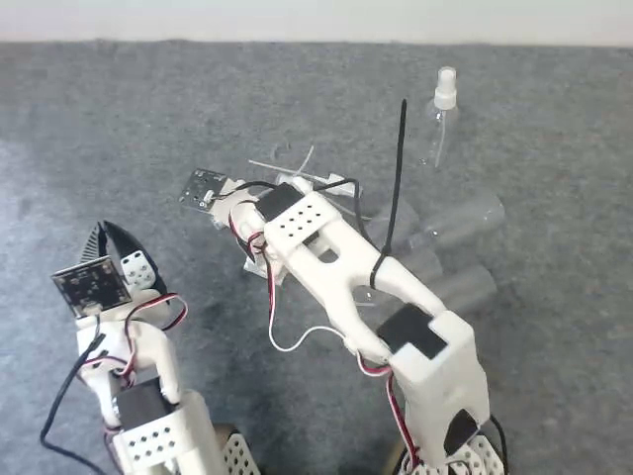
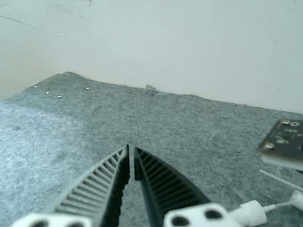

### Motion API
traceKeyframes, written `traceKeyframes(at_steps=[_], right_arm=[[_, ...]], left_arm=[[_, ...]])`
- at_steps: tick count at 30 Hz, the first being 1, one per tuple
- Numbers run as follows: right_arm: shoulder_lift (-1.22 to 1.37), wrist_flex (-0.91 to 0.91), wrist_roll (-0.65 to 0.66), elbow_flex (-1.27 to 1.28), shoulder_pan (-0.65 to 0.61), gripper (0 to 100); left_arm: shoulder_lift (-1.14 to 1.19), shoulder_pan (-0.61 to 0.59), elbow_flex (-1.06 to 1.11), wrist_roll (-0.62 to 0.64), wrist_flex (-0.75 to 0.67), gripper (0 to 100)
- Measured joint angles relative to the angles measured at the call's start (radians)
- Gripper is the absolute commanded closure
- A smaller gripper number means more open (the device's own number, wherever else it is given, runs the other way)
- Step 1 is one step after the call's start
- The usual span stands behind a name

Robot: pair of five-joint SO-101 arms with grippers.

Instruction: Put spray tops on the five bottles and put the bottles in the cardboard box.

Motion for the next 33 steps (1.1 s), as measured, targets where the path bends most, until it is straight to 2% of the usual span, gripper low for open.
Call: traceKeyframes(at_steps=[6,12,20,27,33], right_arm=[[0.068,0.0,0.002,-0.048,0.002,83.4],[0.11,0.0,0.005,-0.072,0.002,91.6],[0.114,0.006,0.005,-0.072,0.008,92.3],[0.114,0.15,0.005,-0.089,0.028,92.3],[0.106,0.255,-0.051,-0.089,0.031,92.3]], left_arm=[[0.0,0.0,0.0,0.0,0.0,99],[0.0,0.0,0.0,0.0,0.0,99],[0.0,0.0,0.0,0.0,0.0,99],[0.0,0.0,0.0,0.0,0.0,99],[0.0,0.0,0.0,0.0,0.0,99]])
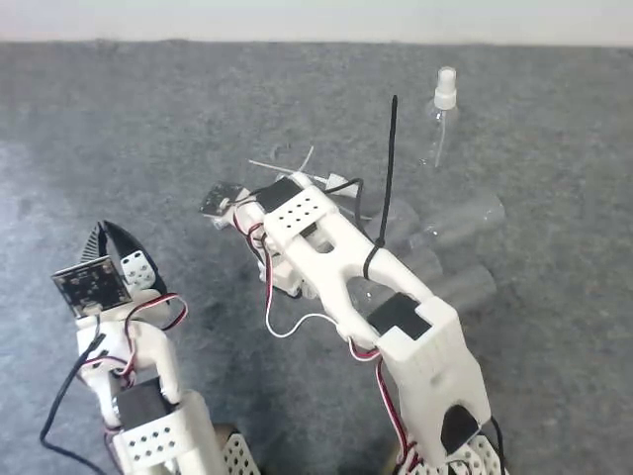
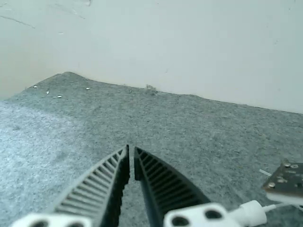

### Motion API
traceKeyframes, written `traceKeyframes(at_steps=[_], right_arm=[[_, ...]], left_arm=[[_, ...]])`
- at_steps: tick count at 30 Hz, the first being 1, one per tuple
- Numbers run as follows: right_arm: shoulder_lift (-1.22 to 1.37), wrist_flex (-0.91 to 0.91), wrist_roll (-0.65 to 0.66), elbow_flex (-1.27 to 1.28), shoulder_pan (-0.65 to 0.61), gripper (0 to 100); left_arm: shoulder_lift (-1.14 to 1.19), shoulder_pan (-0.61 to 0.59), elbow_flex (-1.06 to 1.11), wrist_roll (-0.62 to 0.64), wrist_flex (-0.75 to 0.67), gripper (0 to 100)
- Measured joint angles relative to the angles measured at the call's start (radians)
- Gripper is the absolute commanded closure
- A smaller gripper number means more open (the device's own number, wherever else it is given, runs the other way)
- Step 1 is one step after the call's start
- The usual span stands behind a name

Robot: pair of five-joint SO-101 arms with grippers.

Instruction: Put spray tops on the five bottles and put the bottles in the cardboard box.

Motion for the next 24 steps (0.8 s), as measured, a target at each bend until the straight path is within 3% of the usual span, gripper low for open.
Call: traceKeyframes(at_steps=[12,19,24], right_arm=[[-0.086,0.121,-0.147,0.0,0.009,91.8],[-0.086,0.13,-0.153,0.0,0.054,82.4],[-0.078,0.167,-0.14,0.0,0.054,82.9]], left_arm=[[0.0,0.0,0.0,0.0,0.0,99],[0.0,0.0,0.0,0.0,0.0,99],[0.0,0.0,0.0,0.0,0.0,99]])
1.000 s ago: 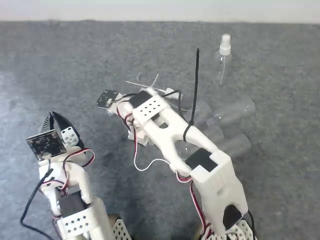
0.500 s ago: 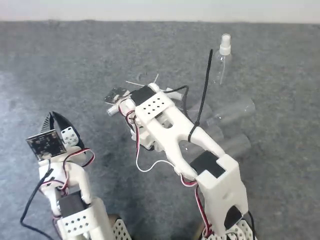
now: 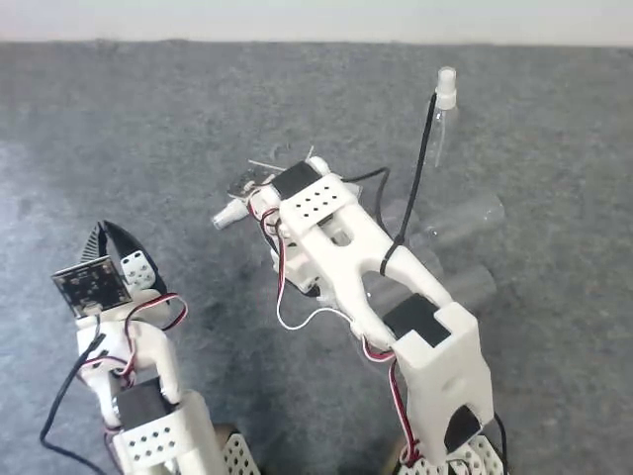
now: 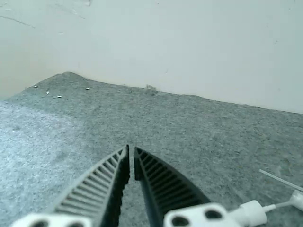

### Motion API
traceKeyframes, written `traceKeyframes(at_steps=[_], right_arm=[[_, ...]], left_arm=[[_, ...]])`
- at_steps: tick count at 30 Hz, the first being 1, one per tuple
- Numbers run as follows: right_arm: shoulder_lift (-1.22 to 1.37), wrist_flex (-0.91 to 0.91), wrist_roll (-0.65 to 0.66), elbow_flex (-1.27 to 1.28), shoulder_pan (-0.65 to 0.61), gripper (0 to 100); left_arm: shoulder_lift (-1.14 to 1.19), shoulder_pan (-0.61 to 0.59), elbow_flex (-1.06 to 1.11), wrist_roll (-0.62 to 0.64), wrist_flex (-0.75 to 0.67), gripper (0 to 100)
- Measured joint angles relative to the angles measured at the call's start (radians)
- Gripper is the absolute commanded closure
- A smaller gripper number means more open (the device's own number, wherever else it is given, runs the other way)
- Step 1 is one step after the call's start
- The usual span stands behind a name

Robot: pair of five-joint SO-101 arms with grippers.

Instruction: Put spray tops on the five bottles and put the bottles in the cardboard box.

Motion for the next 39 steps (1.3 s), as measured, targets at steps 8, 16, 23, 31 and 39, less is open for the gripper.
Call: traceKeyframes(at_steps=[8,16,23,31,39], right_arm=[[0.055,0.002,0.026,-0.006,0.0,82.9],[0.112,0.003,0.026,-0.012,0.0,82.9],[0.152,0.011,0.025,-0.069,-0.002,82.9],[0.196,0.011,0.025,-0.117,-0.002,88.7],[0.27,0.032,0.025,-0.219,0.008,86.1]], left_arm=[[0.0,0.0,0.0,0.0,0.0,99],[0.0,0.0,0.0,0.0,0.0,99],[0.0,0.0,0.0,0.0,0.0,99],[0.0,0.0,0.0,0.0,0.0,99],[0.0,0.0,0.0,0.0,0.0,99]])
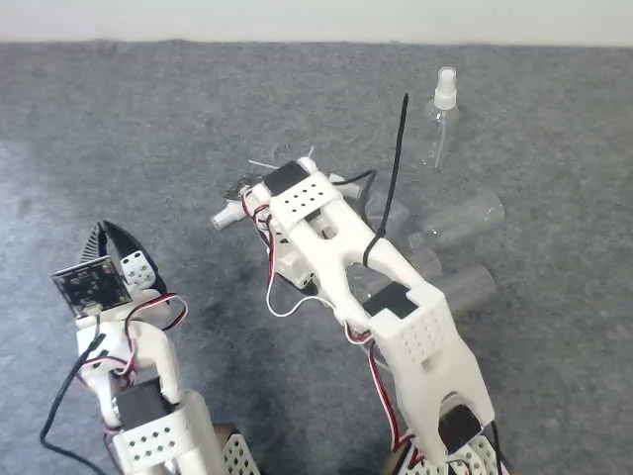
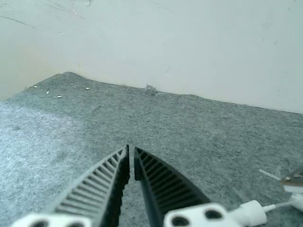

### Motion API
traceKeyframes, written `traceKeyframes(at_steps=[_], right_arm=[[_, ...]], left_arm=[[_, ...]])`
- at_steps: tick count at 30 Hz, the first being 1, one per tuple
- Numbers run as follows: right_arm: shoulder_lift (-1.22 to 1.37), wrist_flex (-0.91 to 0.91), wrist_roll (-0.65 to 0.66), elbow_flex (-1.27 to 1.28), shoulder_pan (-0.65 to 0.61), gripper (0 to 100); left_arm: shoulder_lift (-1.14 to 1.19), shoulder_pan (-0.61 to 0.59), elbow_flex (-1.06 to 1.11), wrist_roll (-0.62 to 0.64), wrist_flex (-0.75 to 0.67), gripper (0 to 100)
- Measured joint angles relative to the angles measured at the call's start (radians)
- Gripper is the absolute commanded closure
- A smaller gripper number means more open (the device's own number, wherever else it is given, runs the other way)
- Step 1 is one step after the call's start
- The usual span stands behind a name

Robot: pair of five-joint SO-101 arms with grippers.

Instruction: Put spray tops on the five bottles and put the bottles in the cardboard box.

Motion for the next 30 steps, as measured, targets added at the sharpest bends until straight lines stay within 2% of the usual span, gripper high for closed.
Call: traceKeyframes(at_steps=[17,24,30], right_arm=[[-0.008,0.055,0.0,0.003,-0.009,86.1],[-0.044,0.055,0.002,0.098,-0.077,86.1],[-0.044,0.055,0.002,0.107,-0.078,86.1]], left_arm=[[0.0,0.0,0.0,0.0,0.0,99],[0.0,0.0,0.0,0.0,0.0,99],[0.0,0.0,0.0,0.0,0.0,99]])
